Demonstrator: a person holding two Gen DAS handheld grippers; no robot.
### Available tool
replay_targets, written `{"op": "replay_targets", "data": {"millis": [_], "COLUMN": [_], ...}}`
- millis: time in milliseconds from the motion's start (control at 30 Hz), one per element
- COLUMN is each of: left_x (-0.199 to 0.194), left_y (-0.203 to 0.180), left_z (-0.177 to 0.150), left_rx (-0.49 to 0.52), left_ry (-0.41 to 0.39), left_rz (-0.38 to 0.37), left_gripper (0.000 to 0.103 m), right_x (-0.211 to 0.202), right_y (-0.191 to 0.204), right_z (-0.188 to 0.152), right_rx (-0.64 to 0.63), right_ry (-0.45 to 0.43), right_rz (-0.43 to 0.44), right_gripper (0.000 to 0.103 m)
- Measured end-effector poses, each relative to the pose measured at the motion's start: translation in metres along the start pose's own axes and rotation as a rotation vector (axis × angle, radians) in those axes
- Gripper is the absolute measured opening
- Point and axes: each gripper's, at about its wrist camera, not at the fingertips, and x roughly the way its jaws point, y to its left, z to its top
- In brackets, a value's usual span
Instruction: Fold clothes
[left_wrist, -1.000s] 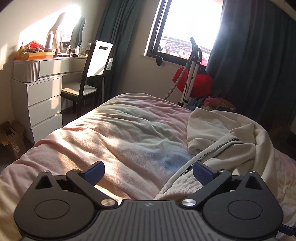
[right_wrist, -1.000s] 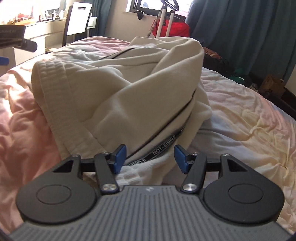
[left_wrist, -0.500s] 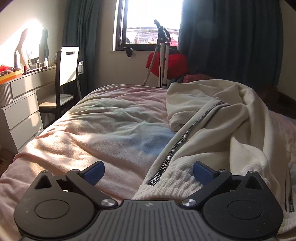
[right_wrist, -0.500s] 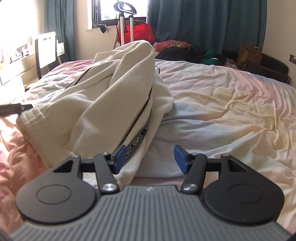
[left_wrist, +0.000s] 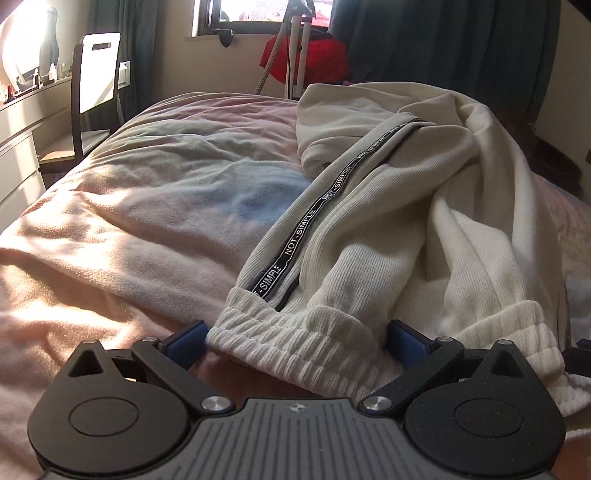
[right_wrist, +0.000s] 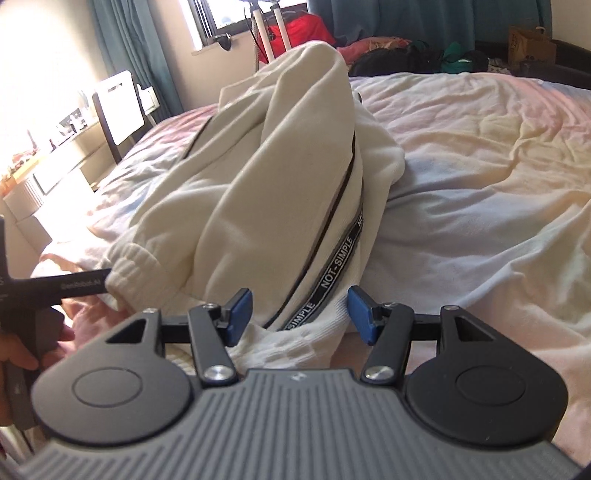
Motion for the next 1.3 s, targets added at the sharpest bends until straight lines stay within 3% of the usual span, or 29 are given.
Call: {"op": "replay_targets", "data": {"millis": [133,267,333,367,400,500,633,733,900,1000,1100,1200,1267,1300], "left_x": [-0.011,-0.026,-0.026,-0.024,-0.021,-0.012,-0.01,-0.013,-0.011,-0.008,0.001,0.0,-0.002,-0.003], "left_y": [0.013,0.035,0.048,0.054,0.059,0.072,0.078,0.082,0.064,0.046,0.035,0.037,0.041,0.042], "left_z": [0.007,0.014,0.016,0.017,0.017,0.014,0.013,0.013,0.013,0.011,0.005,-0.004,-0.005,-0.005], "left_rx": [-0.086,-0.232,-0.306,-0.338,-0.366,-0.431,-0.469,-0.507,-0.442,-0.378,-0.352,-0.376,-0.402,-0.415], "left_ry": [-0.064,-0.157,-0.156,-0.14,-0.123,-0.079,-0.059,-0.061,-0.01,0.043,0.145,0.134,0.123,0.117], "left_rz": [-0.019,-0.045,-0.07,-0.087,-0.101,-0.132,-0.16,-0.235,-0.29,-0.334,-0.359,-0.396,-0.438,-0.459], "left_gripper": [0.103,0.103,0.103,0.103,0.103,0.101,0.1,0.1,0.095,0.091,0.088,0.087,0.078,0.078], "right_x": [0.015,0.016,0.012,0.008,0.003,-0.015,-0.044,-0.047,-0.031,-0.034,-0.035,-0.026,-0.022,-0.02], "right_y": [-0.013,-0.015,-0.014,-0.014,-0.015,-0.019,-0.049,-0.075,-0.1,-0.091,-0.09,-0.099,-0.104,-0.106], "right_z": [-0.004,-0.007,-0.009,-0.008,-0.006,-0.001,0.006,0.006,-0.005,0.0,0.001,-0.004,-0.009,-0.01], "right_rx": [0.101,0.14,0.153,0.164,0.177,0.234,0.426,0.509,0.646,0.579,0.563,0.637,0.695,0.717], "right_ry": [0.057,0.048,0.021,-0.004,-0.03,-0.114,-0.231,-0.25,-0.191,-0.2,-0.198,-0.156,-0.136,-0.13], "right_rz": [0.032,0.056,0.085,0.088,0.089,0.104,0.149,0.055,0.073,0.066,0.074,0.099,0.123,0.135], "right_gripper": [0.063,0.065,0.057,0.038,0.027,0.019,0.018,0.018,0.018,0.018,0.018,0.019,0.02,0.02]}}
